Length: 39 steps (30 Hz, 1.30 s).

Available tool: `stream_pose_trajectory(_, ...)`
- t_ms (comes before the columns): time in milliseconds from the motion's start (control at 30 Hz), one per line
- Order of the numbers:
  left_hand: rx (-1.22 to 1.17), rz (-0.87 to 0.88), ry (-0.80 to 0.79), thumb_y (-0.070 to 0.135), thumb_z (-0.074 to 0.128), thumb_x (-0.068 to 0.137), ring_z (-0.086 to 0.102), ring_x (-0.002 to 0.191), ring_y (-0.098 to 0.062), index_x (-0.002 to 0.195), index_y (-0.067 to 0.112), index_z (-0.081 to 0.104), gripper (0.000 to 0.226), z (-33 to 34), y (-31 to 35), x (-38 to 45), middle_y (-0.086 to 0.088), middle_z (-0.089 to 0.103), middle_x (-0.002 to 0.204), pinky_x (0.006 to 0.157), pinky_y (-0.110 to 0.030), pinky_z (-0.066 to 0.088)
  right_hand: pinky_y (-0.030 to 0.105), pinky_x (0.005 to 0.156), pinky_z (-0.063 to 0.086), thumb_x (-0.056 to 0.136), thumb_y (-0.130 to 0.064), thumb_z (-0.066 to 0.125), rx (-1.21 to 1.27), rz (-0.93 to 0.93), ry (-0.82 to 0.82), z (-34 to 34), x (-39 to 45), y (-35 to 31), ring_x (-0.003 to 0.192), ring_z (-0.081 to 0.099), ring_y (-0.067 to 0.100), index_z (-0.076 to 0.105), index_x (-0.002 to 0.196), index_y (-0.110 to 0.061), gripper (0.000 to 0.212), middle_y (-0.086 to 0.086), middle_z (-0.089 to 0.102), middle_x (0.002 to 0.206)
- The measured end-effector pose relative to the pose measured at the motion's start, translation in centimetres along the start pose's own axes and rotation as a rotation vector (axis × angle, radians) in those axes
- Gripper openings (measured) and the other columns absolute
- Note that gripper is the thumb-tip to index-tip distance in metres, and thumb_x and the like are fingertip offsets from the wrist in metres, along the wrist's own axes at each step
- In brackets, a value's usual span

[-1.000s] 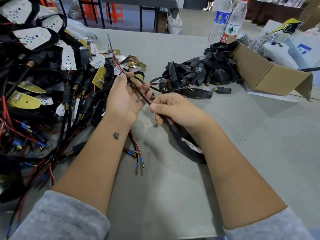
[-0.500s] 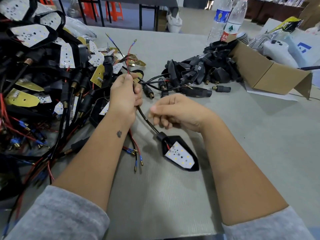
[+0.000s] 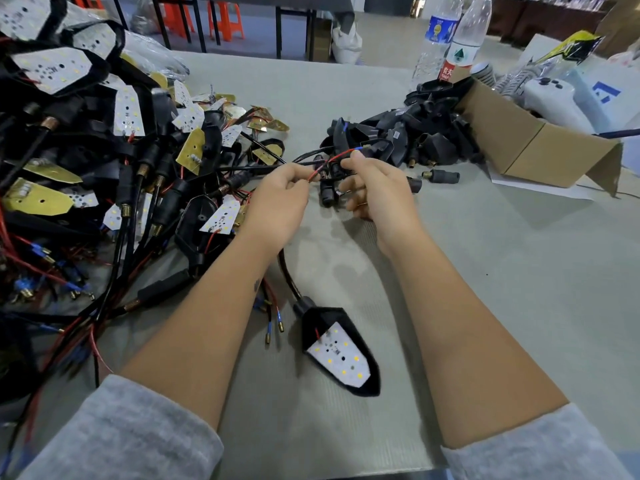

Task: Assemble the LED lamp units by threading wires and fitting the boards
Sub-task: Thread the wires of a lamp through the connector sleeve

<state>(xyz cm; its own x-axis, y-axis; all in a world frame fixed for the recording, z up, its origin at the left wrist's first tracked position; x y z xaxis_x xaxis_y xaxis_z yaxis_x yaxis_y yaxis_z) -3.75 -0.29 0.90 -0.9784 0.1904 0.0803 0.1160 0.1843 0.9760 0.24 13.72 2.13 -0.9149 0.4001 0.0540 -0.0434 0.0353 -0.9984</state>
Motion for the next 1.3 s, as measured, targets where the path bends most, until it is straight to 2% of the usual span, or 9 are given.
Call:
stream_pose_trajectory(167, 0.005, 0.118, -0.033, 0.019, 0.056, 0.095, 0.039, 0.055, -0.015, 0.082, 0.027, 0.063, 0.016, 0.3, 0.2, -0.3, -0.002, 0.046, 0.060, 0.056, -0.030, 0.031, 0.018, 0.046, 0.037, 0.093, -0.021, 0.064, -0.059, -0.125, 0.002, 0.8, -0.3, -0.2, 0.046, 0.046, 0.009, 0.063, 0.069, -0.018, 0.024, -0.002, 0.058, 0.060)
stream_pose_trajectory(233, 0.016, 0.137, -0.032, 0.017, 0.059, 0.094, 0.045, 0.052, -0.009, 0.078, 0.026, 0.063, 0.018, 0.4, 0.2, -0.5, 0.001, 0.053, 0.058, 0.056, -0.026, 0.036, 0.017, 0.046, 0.038, 0.091, -0.017, 0.065, -0.076, -0.149, 0.027, 0.7, -0.3, -0.2, 0.046, 0.047, 0.008, 0.063, 0.064, -0.017, 0.027, 0.000, 0.059, 0.059)
stream_pose_trajectory(367, 0.000, 0.117, -0.001, 0.011, 0.060, 0.090, 0.047, 0.053, -0.011, 0.074, 0.021, 0.065, 0.020, 0.6, 0.3, -0.8, 0.004, 0.055, 0.056, 0.053, -0.025, 0.041, 0.020, 0.050, 0.041, 0.091, -0.011, 0.065, -0.079, -0.133, 0.010, 0.7, -0.2, 0.1, 0.048, 0.049, 0.010, 0.068, 0.072, -0.011, 0.019, 0.006, 0.060, 0.063)
stream_pose_trajectory(533, -0.147, 0.058, 0.078, 0.009, 0.050, 0.095, 0.046, 0.043, -0.007, 0.077, 0.015, 0.054, 0.019, 0.3, 0.4, -0.9, 0.003, 0.053, 0.052, 0.042, -0.018, 0.037, 0.018, 0.050, 0.043, 0.092, -0.005, 0.062, -0.070, -0.142, -0.065, 1.3, -0.5, 0.1, 0.047, 0.051, 0.007, 0.071, 0.085, -0.006, 0.011, 0.006, 0.061, 0.064)
stream_pose_trajectory(767, -0.004, 0.127, 0.038, 0.015, 0.057, 0.091, 0.055, 0.055, -0.013, 0.081, 0.021, 0.059, 0.012, 0.5, 0.4, -1.2, 0.001, 0.065, 0.058, 0.058, -0.030, 0.044, 0.021, 0.051, 0.044, 0.093, -0.015, 0.063, 0.035, -0.088, -0.008, 1.1, -0.5, -0.1, 0.050, 0.052, 0.009, 0.068, 0.083, -0.014, 0.011, -0.001, 0.063, 0.065)
stream_pose_trajectory(933, 0.066, 0.152, 0.041, 0.014, 0.062, 0.086, 0.055, 0.060, -0.016, 0.076, 0.021, 0.065, 0.013, 0.5, 0.3, -1.2, -0.002, 0.063, 0.064, 0.062, -0.038, 0.051, 0.024, 0.057, 0.048, 0.091, -0.010, 0.065, 0.006, -0.108, 0.048, 0.8, -0.3, 0.1, 0.051, 0.053, 0.011, 0.067, 0.073, -0.009, 0.018, 0.006, 0.063, 0.067)
stream_pose_trajectory(1100, -0.148, 0.062, 0.019, 0.008, 0.057, 0.094, 0.055, 0.050, -0.013, 0.078, 0.012, 0.060, 0.018, 0.5, 0.3, -1.0, -0.003, 0.060, 0.058, 0.049, -0.025, 0.046, 0.024, 0.056, 0.048, 0.091, -0.004, 0.063, 0.047, -0.107, -0.004, 0.8, -0.4, -0.1, 0.054, 0.052, 0.010, 0.069, 0.079, -0.008, 0.014, 0.007, 0.060, 0.066)
stream_pose_trajectory(1200, -0.220, 0.010, 0.034, 0.009, 0.051, 0.098, 0.057, 0.047, -0.013, 0.081, 0.014, 0.055, 0.018, 0.5, 0.3, -0.8, -0.003, 0.063, 0.056, 0.048, -0.024, 0.049, 0.020, 0.055, 0.046, 0.092, -0.002, 0.061, -0.004, -0.119, -0.011, 0.8, -0.5, -0.1, 0.052, 0.049, 0.007, 0.070, 0.091, -0.005, 0.010, 0.004, 0.059, 0.068)
stream_pose_trajectory(1300, -0.243, -0.031, 0.088, 0.012, 0.041, 0.102, 0.060, 0.051, -0.015, 0.086, 0.016, 0.046, 0.018, 0.2, 0.0, -0.4, -0.008, 0.066, 0.067, 0.049, -0.027, 0.051, 0.014, 0.052, 0.043, 0.092, 0.001, 0.060, -0.055, -0.135, -0.028, 1.0, -0.6, 0.0, 0.052, 0.049, 0.007, 0.068, 0.095, -0.007, 0.012, 0.007, 0.056, 0.068)
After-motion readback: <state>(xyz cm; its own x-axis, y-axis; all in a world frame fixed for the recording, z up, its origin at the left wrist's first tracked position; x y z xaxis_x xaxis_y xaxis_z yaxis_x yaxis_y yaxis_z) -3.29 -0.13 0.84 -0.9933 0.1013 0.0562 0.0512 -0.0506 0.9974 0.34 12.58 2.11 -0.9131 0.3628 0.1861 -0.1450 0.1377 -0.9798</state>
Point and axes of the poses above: each hand's wrist, its own x-axis towards the middle knuckle, its own z-axis out of the palm, y = z × x, the point moved 3 cm from there along x, towards the middle knuckle
